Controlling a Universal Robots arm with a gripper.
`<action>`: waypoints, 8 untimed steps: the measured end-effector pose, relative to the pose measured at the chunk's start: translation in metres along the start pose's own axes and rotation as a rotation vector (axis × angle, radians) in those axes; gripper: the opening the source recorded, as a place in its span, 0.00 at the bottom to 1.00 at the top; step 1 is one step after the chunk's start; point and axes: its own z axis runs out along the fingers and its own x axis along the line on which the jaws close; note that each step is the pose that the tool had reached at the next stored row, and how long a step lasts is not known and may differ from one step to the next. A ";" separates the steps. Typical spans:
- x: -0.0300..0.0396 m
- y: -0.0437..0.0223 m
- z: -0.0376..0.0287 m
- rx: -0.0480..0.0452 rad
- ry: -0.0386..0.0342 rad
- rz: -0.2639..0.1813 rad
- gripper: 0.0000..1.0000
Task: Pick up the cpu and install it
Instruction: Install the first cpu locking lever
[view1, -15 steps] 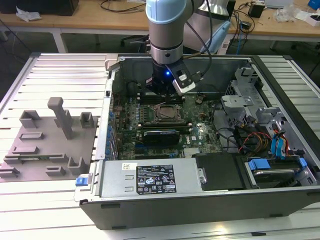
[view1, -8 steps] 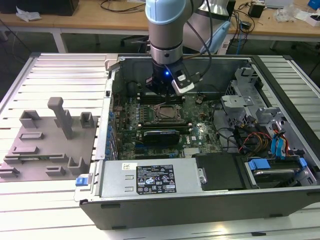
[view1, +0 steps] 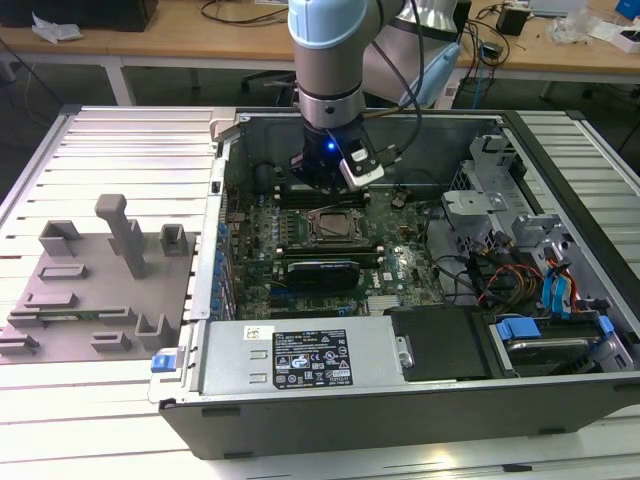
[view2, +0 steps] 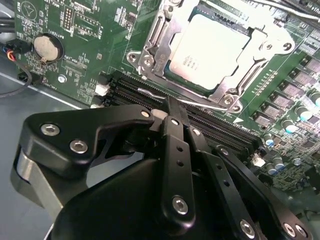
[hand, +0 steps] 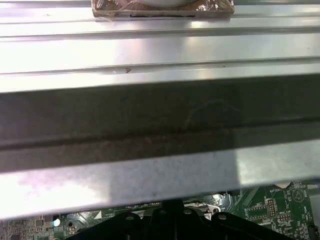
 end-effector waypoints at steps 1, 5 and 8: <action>0.0000 -0.0001 0.0005 0.0026 -0.0017 0.001 0.11; 0.0003 -0.0004 0.0026 0.0096 -0.0140 0.006 0.11; 0.0005 -0.0005 0.0038 0.0136 -0.0255 0.021 0.11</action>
